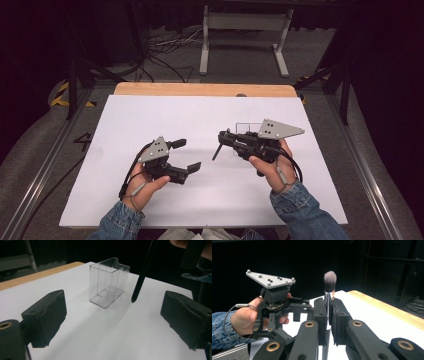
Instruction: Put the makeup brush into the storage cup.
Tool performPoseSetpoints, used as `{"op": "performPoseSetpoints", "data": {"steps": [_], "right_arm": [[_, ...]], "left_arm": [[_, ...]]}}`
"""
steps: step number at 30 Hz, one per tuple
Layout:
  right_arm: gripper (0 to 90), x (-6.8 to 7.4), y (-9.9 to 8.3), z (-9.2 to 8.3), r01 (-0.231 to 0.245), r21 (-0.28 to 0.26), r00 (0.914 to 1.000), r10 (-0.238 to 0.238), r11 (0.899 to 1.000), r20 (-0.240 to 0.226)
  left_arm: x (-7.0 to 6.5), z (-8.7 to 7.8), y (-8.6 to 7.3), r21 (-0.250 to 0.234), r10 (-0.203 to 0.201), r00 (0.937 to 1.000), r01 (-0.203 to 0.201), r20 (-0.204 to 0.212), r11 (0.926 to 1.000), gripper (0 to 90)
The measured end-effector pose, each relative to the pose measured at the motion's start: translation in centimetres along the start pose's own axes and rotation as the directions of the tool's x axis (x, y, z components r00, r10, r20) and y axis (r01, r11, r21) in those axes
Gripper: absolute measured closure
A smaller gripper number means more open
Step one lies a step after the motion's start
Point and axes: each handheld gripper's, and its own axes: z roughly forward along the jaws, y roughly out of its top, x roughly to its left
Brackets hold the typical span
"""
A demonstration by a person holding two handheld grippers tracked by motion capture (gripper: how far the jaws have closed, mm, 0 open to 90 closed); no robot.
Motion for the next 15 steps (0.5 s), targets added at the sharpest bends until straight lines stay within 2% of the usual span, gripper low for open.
{"op": "performPoseSetpoints", "data": {"steps": [6,9,15], "right_arm": [[84.7,-1.0,1.3,-0.8,0.018,0.008,0.9989,-0.019,1.000,0.042],[84.6,-1.3,1.8,-1.1,0.032,0.011,0.9975,-0.033,0.999,0.062],[84.6,-2.2,2.4,-1.6,0.041,0.028,0.9947,-0.044,0.999,0.093]], "left_arm": [[0.4,-0.4,-0.1,0.012,0.016,0.9993,-0.015,-0.035,0.9998,4.4],[0.5,-0.5,-0.3,0.014,0.008,0.9995,-0.007,-0.031,0.9999,4.4],[0.7,-0.6,-0.5,0.018,0.018,0.9989,-0.017,-0.044,0.9997,4.5]]}}
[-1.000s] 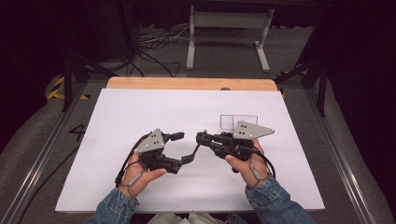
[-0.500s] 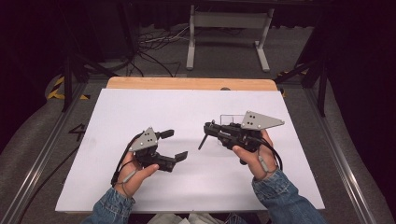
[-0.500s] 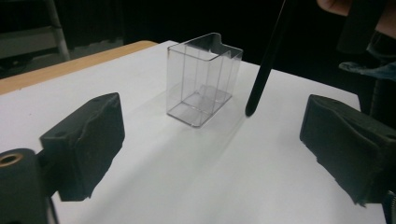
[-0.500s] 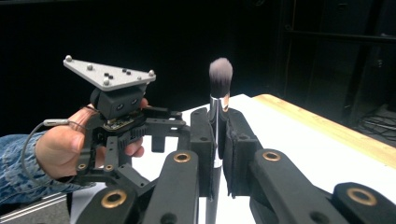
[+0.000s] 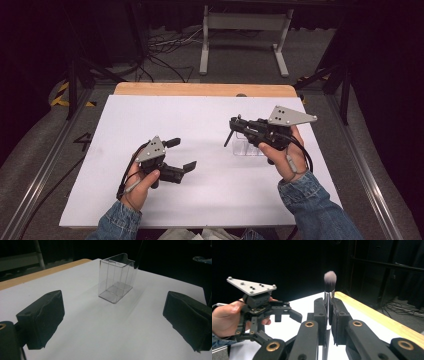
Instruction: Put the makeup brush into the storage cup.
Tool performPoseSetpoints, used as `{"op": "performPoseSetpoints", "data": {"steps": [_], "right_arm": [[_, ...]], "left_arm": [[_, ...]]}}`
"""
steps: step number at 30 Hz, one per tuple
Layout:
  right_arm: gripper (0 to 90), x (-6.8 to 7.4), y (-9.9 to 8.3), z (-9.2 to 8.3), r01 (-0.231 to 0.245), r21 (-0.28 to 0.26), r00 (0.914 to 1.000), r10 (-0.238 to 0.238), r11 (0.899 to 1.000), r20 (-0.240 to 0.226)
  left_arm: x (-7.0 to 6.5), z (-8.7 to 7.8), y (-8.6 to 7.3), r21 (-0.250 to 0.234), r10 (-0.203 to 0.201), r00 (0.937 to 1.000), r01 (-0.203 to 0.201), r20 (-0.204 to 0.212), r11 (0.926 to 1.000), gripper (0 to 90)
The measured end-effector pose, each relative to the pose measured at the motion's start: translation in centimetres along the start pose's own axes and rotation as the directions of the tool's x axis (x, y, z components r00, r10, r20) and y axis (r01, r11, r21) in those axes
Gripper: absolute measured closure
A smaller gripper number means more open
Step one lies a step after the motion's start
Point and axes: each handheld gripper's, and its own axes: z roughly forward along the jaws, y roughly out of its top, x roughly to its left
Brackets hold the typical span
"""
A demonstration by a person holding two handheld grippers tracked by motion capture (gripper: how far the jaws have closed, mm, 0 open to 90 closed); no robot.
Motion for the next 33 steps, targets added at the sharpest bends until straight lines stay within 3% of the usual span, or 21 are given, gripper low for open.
{"op": "performPoseSetpoints", "data": {"steps": [16,23,33], "right_arm": [[84.7,-2.5,1.2,-2.1,-0.025,0.025,0.9952,0.022,0.999,0.095],[84.7,-3.4,1.3,-2.9,-0.035,0.033,0.9909,0.030,0.999,0.131],[84.6,-4.9,1.6,-4.3,-0.046,0.041,0.9799,0.037,0.998,0.196]], "left_arm": [[0.2,-0.2,-0.1,0.020,0.006,0.9999,-0.006,-0.011,0.9998,4.2],[0.4,-0.3,-0.2,0.017,-0.030,0.9995,0.030,-0.014,0.9994,2.7],[0.4,-0.4,-0.2,0.022,-0.009,0.9999,0.009,-0.010,0.9997,2.7]]}}
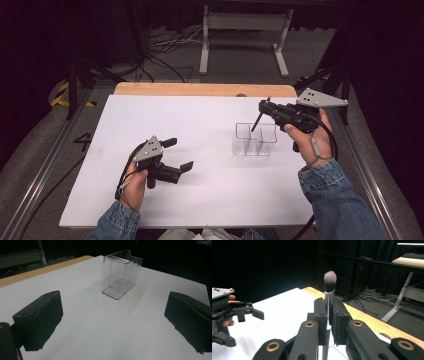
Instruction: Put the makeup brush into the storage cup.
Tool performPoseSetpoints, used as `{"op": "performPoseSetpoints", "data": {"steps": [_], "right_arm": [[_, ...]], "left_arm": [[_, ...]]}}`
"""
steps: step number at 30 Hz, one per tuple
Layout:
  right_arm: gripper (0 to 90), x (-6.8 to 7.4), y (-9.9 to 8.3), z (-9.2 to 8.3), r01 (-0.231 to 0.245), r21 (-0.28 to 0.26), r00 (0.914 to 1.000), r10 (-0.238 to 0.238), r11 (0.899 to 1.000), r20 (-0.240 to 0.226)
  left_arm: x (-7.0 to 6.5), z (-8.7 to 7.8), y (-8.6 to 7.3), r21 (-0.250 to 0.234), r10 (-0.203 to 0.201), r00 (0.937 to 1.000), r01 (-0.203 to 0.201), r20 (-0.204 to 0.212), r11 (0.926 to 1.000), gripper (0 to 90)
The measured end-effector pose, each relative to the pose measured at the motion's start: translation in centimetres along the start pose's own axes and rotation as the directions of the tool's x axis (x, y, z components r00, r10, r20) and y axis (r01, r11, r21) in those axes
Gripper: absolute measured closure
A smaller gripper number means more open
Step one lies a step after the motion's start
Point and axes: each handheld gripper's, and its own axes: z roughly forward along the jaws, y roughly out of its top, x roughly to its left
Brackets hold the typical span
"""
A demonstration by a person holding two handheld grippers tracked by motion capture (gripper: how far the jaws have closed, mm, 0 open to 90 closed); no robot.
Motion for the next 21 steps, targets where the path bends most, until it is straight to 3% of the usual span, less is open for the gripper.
{"op": "performPoseSetpoints", "data": {"steps": [3,15,21], "right_arm": [[84.6,-0.3,0.0,-0.2,-0.003,0.007,0.9999,0.003,1.000,0.014],[84.6,-1.1,0.0,0.0,-0.004,0.054,0.9985,0.001,0.999,0.054],[84.6,-1.7,-0.4,0.6,-0.040,0.103,0.9973,0.033,0.994,0.066]], "left_arm": [[0.0,0.0,0.0,0.007,0.015,0.9999,-0.015,-0.004,0.9999,2.7],[-0.1,0.2,-0.1,0.015,0.012,0.9999,-0.012,0.003,0.9998,2.7],[-0.1,0.2,-0.1,0.025,0.024,0.9997,-0.024,0.006,0.9994,2.7]]}}
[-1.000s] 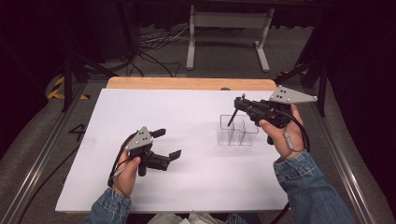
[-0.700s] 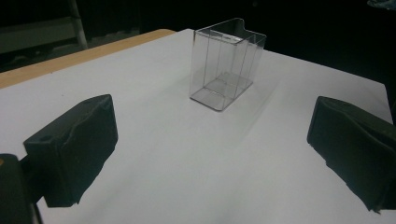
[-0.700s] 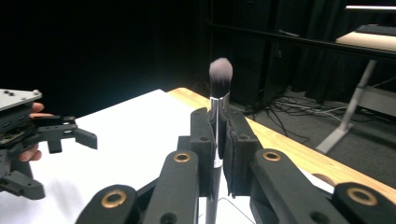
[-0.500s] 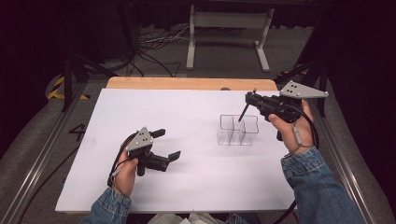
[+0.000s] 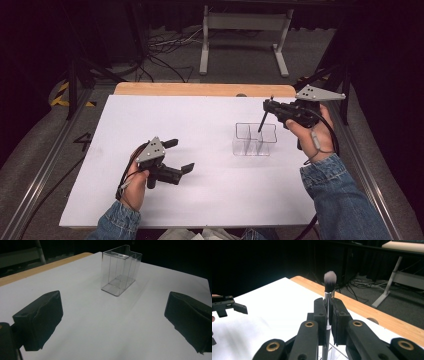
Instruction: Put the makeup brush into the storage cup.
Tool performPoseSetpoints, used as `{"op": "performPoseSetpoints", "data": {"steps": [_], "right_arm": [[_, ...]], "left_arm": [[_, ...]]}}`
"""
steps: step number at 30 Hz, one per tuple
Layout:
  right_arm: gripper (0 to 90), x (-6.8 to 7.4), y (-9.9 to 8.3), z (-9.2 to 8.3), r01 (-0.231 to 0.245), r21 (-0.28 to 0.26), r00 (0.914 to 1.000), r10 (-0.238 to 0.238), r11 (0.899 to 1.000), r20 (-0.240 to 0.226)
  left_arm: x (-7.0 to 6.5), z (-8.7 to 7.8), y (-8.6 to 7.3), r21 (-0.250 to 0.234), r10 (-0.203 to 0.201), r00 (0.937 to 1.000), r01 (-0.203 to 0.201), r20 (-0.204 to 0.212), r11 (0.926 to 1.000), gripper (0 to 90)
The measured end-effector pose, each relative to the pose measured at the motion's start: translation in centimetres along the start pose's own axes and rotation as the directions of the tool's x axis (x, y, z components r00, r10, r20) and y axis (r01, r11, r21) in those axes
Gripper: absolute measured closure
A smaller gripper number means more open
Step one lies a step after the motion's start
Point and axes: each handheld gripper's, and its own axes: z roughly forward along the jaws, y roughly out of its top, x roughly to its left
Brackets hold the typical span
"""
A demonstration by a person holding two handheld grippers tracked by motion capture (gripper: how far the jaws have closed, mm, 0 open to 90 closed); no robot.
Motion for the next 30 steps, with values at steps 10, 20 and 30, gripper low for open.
{"op": "performPoseSetpoints", "data": {"steps": [10,20,30], "right_arm": [[84.6,-0.3,-0.4,0.9,-0.003,0.061,0.9999,0.002,0.998,0.011],[84.6,-0.4,-1.1,1.8,-0.001,0.102,0.9999,0.000,0.995,0.016],[84.5,-0.6,-1.5,2.7,-0.003,0.152,0.9998,0.000,0.988,0.018]], "left_arm": [[0.0,-0.1,0.0,-0.005,0.004,1.0000,-0.004,0.000,1.0000,2.6],[-0.1,-0.1,0.0,0.003,0.014,0.9999,-0.014,0.006,0.9999,2.5],[-0.2,0.1,0.0,0.012,0.016,0.9998,-0.016,0.014,0.9998,2.5]]}}
